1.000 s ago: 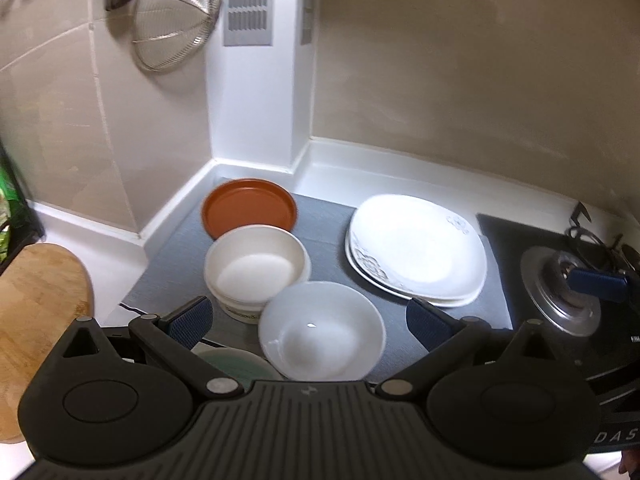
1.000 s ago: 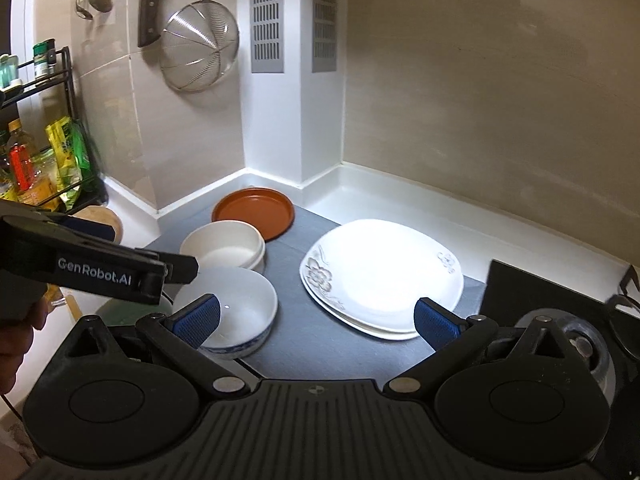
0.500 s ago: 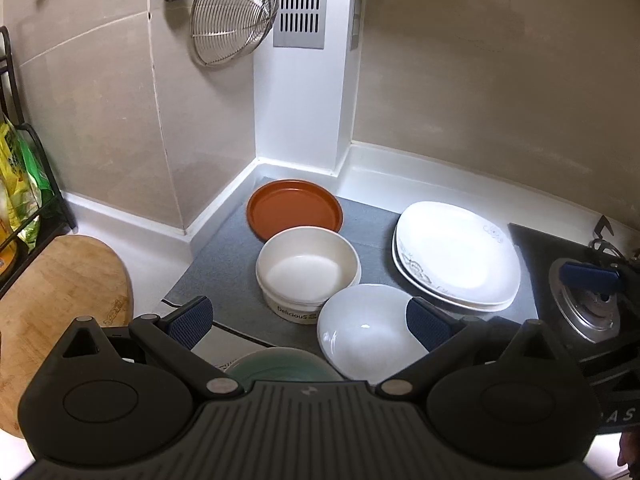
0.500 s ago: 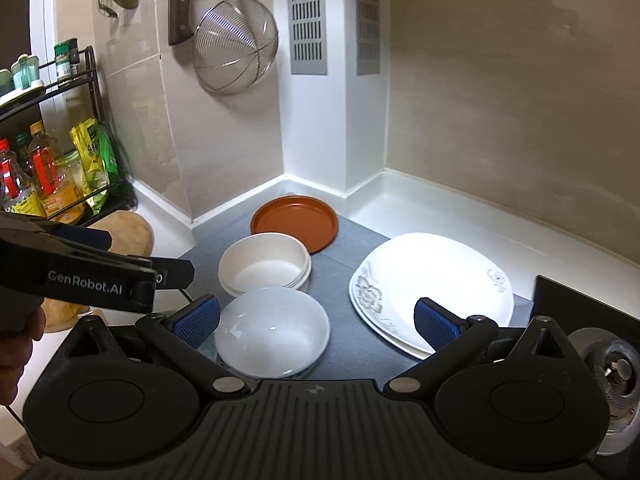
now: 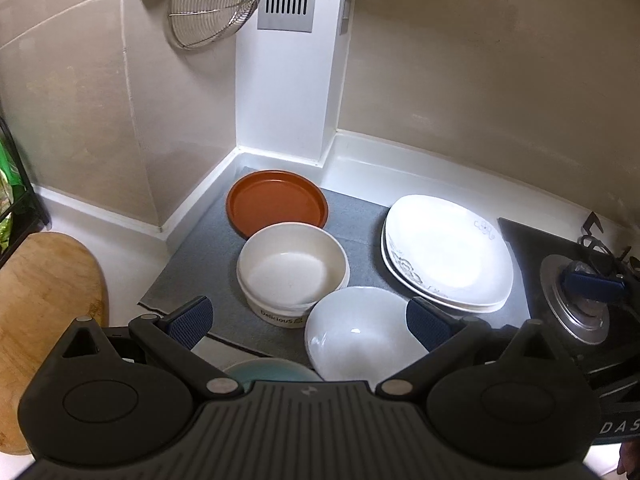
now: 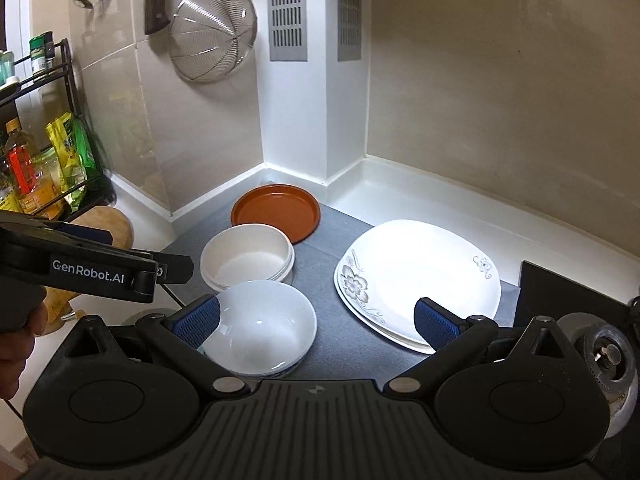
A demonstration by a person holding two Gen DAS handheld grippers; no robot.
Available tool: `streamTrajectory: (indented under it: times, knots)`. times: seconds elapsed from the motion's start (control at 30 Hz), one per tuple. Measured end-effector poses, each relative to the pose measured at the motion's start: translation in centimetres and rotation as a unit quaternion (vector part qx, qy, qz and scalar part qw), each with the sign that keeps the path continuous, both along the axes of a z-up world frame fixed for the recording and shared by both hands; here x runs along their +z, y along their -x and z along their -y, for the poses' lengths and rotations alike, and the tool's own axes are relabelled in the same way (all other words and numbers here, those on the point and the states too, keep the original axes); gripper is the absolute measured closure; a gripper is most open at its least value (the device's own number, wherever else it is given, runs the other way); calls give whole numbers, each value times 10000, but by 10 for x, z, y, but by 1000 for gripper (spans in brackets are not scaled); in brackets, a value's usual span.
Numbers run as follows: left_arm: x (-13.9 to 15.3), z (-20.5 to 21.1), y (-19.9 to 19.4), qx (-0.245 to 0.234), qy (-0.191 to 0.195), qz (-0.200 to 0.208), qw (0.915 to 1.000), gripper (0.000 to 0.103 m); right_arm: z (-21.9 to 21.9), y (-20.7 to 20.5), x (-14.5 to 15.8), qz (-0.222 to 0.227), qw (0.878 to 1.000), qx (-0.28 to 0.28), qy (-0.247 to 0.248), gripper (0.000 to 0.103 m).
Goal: Organize plates and bowls
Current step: 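Open both tools and withdraw them from the stacked plates, then close the left tool on the terracotta plate rim while the right tool grasps it too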
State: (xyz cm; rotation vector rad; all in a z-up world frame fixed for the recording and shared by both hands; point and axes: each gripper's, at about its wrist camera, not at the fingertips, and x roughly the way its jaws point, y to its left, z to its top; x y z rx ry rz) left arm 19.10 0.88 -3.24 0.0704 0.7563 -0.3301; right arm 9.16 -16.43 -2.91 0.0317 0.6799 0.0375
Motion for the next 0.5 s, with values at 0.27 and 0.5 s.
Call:
streamTrajectory:
  times: [0.27,0.5]
  knots:
    - [2,0,-34,485,-219,-137,9985,0,35,-28,-5,146,9987,-13,-488,0]
    - [-3,-21,-95,811,-154,-407,9958,0,48,-85,-10,-92,9950,-227,-966,0]
